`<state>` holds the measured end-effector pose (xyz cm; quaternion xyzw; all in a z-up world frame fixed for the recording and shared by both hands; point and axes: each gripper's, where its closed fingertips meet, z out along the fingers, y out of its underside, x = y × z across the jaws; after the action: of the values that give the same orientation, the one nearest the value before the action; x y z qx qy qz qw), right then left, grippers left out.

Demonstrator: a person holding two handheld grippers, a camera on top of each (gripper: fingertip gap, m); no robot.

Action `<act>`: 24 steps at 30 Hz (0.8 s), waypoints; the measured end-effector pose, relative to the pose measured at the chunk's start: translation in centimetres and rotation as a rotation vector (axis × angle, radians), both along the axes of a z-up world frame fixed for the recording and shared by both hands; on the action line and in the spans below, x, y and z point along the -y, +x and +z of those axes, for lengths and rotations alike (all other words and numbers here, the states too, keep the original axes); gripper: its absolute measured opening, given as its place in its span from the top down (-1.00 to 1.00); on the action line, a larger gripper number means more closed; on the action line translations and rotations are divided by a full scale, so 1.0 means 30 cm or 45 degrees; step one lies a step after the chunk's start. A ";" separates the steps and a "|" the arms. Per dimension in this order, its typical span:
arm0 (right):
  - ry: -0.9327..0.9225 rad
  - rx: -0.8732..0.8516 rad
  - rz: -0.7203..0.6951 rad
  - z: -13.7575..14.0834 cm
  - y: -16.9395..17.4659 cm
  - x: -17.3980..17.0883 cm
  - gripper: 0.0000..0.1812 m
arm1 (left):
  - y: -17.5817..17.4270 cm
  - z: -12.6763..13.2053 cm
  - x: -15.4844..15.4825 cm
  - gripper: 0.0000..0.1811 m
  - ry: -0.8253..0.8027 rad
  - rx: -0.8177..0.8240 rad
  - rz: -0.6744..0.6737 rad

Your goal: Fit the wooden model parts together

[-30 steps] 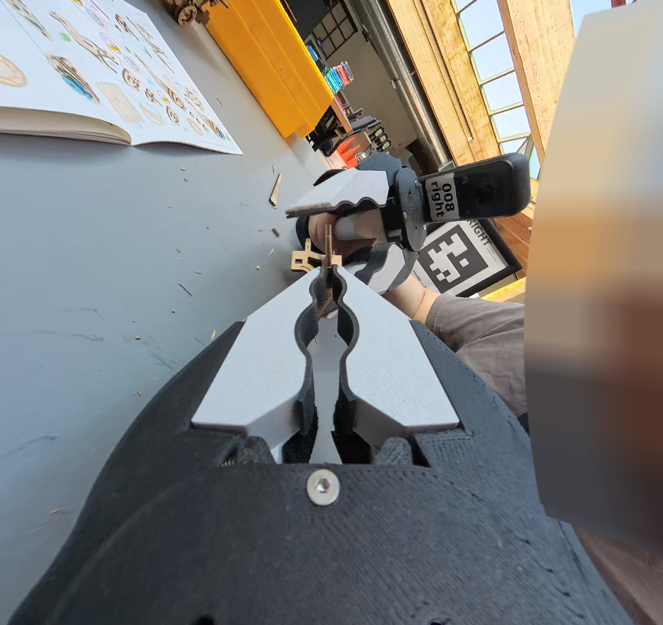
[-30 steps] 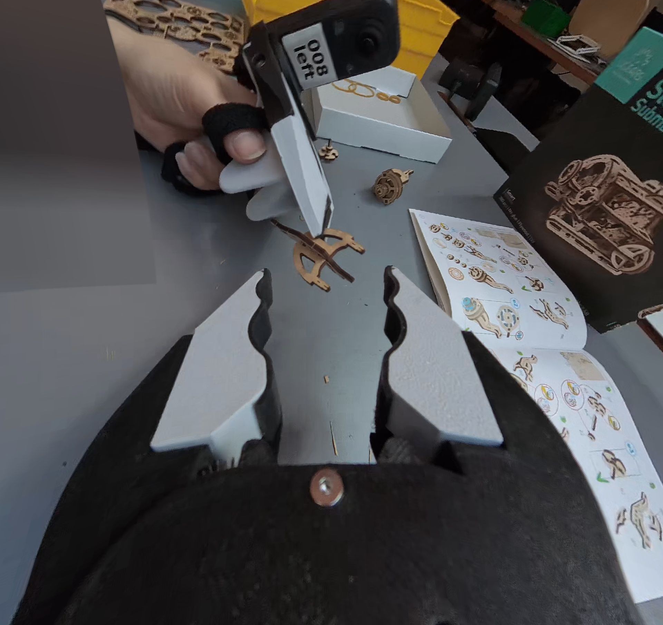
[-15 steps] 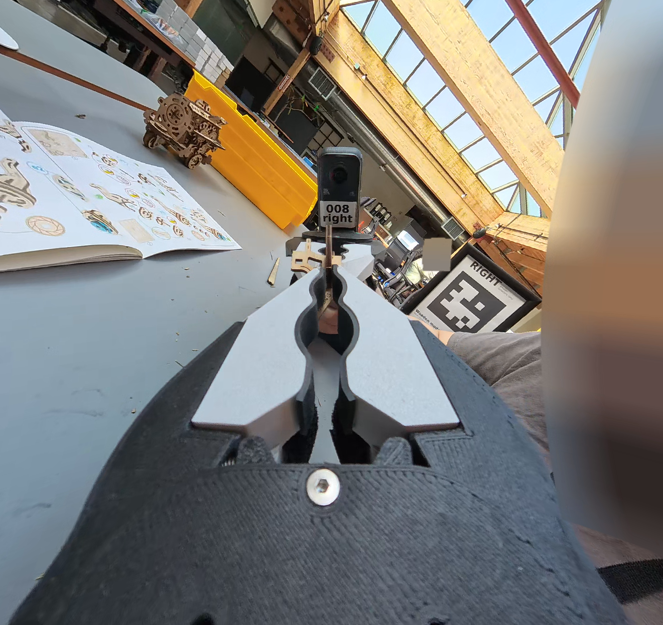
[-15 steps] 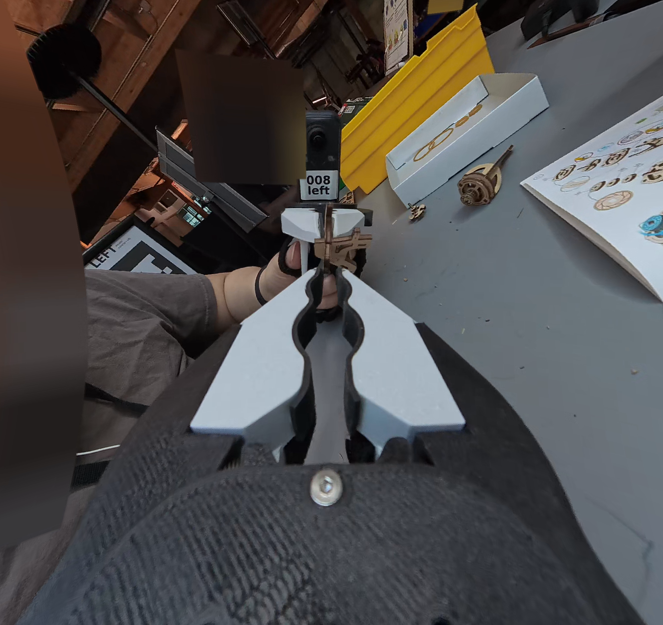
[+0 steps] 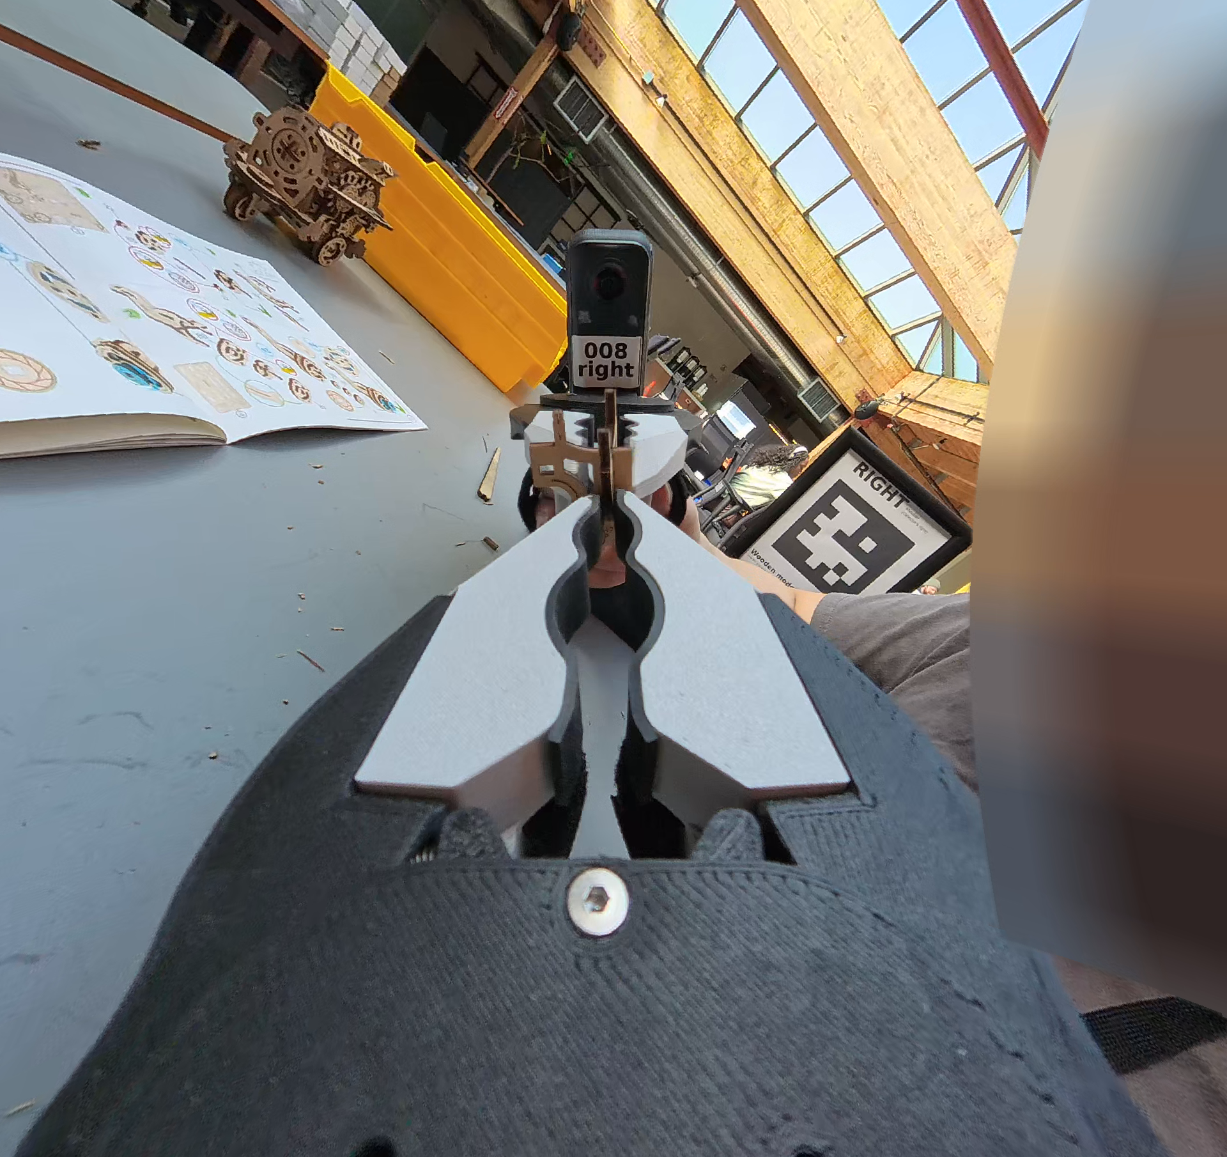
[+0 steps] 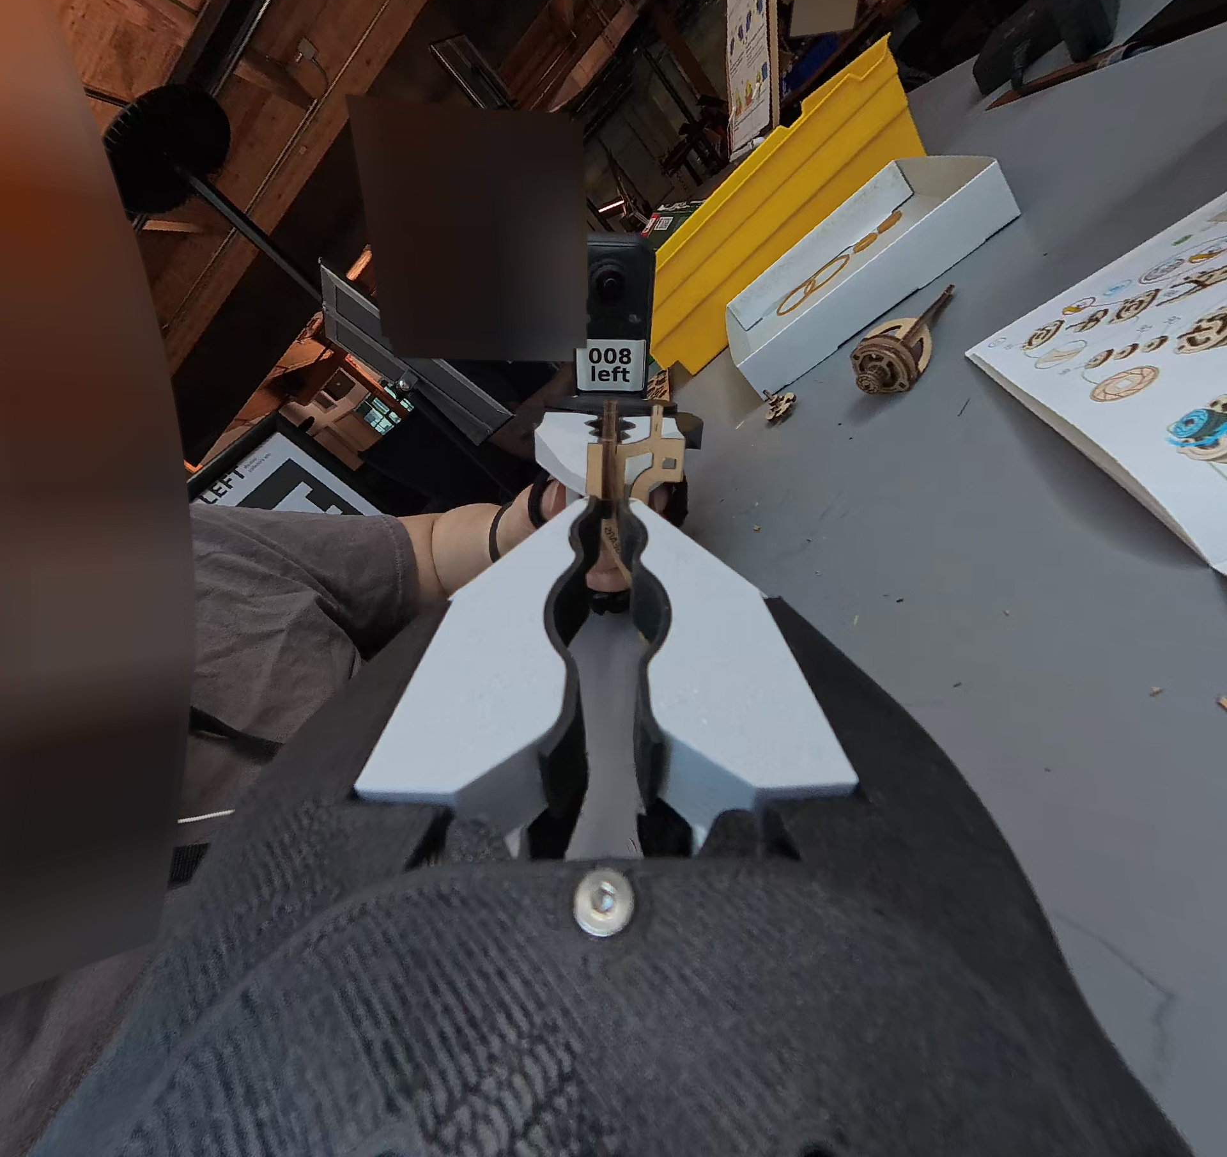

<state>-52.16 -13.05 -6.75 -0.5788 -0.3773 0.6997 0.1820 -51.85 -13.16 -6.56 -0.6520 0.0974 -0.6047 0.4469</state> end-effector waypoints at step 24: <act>-0.173 0.028 0.075 -0.039 0.000 0.005 0.99 | -0.001 -0.044 0.002 0.99 -0.017 -0.047 0.018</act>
<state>-52.17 -13.20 -7.93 -0.5861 -0.3478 0.7224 0.1172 -51.87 -13.21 -7.88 -0.6667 0.0971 -0.5901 0.4449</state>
